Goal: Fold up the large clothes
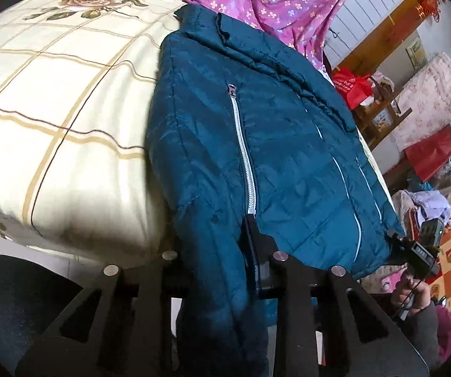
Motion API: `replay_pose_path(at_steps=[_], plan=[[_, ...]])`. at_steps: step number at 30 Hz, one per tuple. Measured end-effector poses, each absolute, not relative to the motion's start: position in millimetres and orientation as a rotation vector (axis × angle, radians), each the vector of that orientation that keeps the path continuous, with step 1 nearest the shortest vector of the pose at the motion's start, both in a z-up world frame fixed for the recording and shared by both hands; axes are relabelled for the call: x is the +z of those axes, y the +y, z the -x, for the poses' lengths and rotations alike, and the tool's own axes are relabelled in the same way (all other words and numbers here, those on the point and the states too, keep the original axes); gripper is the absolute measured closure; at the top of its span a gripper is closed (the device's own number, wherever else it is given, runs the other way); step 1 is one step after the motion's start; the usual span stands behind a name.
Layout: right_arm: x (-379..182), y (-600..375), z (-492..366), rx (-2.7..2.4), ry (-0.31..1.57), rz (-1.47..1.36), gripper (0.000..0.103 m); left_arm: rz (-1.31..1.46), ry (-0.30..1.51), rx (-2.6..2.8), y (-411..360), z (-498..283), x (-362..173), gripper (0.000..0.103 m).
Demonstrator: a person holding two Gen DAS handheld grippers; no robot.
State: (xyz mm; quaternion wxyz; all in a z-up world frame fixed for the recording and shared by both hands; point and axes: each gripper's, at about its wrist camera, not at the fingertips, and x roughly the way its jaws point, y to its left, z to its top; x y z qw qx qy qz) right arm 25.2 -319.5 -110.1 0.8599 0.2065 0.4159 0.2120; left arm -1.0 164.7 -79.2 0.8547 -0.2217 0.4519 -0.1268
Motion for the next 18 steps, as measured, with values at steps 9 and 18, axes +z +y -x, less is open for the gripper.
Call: replay_pose_path(at_steps=[9,18], plan=[[-89.5,-313.8,-10.0,0.445,0.809,-0.392,0.083,0.411,0.922,-0.199,169.4,10.3,-62.7,0.096],[-54.2,-323.0,49.4,0.538,0.639,-0.551,0.084,0.556,0.821,-0.230,222.5,41.5,-26.6,0.097]])
